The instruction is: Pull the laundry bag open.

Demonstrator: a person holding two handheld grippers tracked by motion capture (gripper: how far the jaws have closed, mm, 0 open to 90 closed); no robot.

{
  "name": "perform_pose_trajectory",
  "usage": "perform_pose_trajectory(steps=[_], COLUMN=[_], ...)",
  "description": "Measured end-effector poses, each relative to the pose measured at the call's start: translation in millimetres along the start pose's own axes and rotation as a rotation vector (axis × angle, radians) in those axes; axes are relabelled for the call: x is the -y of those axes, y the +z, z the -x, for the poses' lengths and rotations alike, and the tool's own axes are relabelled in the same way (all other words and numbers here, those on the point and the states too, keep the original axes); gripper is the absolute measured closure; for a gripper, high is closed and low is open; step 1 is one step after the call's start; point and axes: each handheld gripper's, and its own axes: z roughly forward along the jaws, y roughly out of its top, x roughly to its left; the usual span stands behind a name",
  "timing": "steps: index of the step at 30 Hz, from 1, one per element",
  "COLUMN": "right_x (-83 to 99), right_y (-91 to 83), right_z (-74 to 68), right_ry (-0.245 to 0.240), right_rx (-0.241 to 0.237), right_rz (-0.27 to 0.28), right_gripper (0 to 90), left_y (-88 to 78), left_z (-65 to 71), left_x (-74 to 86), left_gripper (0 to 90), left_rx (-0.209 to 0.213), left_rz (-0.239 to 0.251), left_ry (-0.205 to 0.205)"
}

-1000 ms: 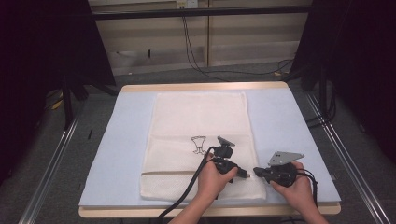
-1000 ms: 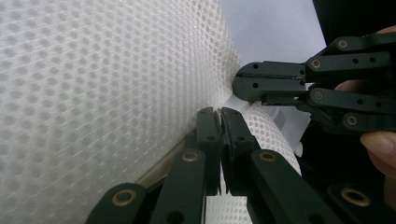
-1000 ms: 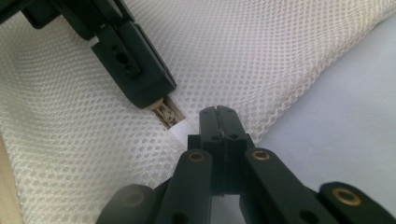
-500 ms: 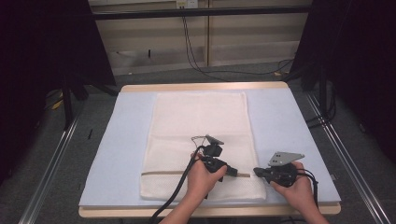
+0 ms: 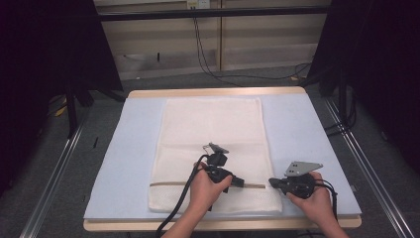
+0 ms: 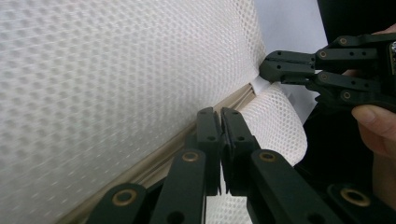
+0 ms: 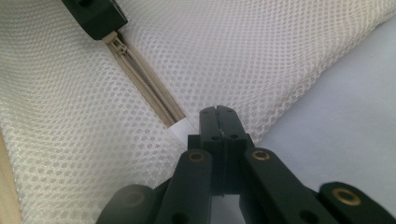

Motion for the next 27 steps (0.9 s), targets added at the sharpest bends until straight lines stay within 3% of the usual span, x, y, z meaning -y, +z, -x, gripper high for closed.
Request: perform_pose_trajectory(steps=[11, 14, 27], right_x=[0.5, 0.6, 1.1], right_y=[0.0, 0.0, 0.1], right_z=[-0.3, -0.4, -0.6], right_ry=[0.006, 0.007, 0.019], right_rx=[0.003, 0.004, 0.001], right_rz=[0.003, 0.005, 0.006], right_gripper=[90.0, 90.0, 90.0], left_y=[-19.7, -24.4, -44.5], left_z=[-13.3, -16.0, -30.1], left_x=[5.6, 6.4, 13.9], left_gripper=[87.3, 87.3, 87.3], left_rx=[-0.011, -0.025, -0.020], left_rz=[0.012, 0.013, 0.026], left_ry=[-0.034, -0.025, -0.057])
